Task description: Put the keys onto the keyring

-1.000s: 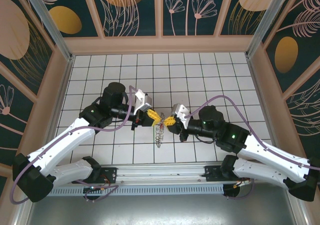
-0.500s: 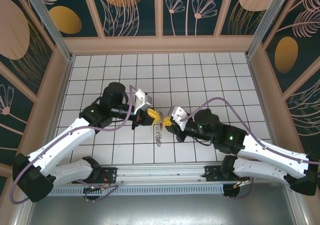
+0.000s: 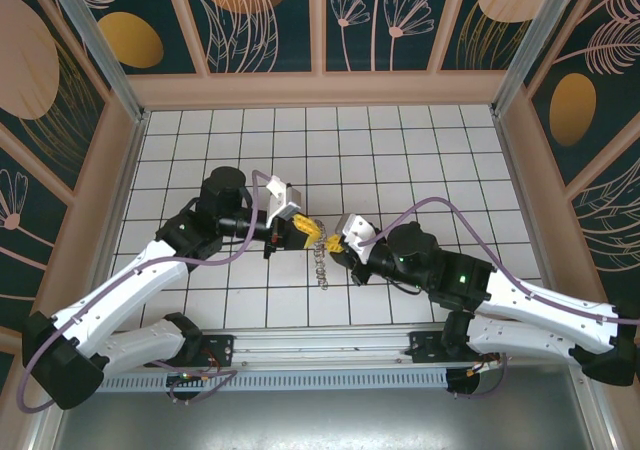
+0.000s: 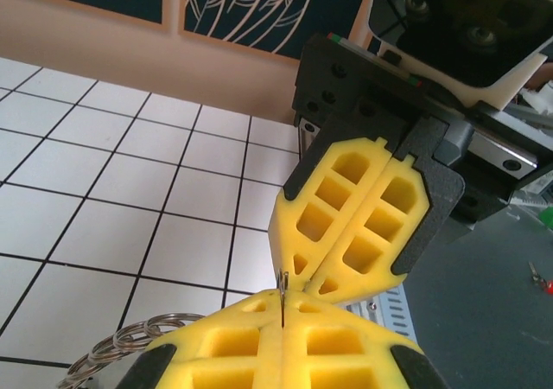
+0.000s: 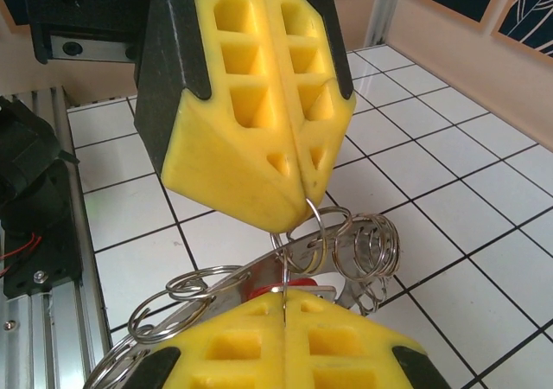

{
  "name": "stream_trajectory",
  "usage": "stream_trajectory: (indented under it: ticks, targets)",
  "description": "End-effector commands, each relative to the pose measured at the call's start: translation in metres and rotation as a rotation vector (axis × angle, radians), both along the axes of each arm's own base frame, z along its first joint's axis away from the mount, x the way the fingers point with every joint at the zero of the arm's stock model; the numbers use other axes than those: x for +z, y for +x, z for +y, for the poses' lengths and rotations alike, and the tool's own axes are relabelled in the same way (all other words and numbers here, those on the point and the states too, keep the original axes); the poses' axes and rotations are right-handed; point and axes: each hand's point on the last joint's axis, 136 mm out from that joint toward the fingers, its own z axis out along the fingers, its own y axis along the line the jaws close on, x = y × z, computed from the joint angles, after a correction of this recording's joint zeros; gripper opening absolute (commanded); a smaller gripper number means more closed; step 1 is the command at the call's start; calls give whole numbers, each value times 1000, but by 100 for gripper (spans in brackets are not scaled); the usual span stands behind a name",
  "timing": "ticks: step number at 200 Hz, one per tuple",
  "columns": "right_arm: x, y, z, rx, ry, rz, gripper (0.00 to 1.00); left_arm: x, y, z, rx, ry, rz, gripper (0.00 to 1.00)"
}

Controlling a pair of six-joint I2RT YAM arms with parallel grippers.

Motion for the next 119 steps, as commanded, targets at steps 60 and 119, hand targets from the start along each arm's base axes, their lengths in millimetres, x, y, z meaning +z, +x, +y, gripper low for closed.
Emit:
stream_trajectory:
  ticks: [60,119]
  targets:
    - [11,-3,7,-4,11,-50,4,36,-4,1,22,-191,-53,0]
    - [15,-3,9,-8,23,-57,11,43,-7,5,37,-282,-43,0]
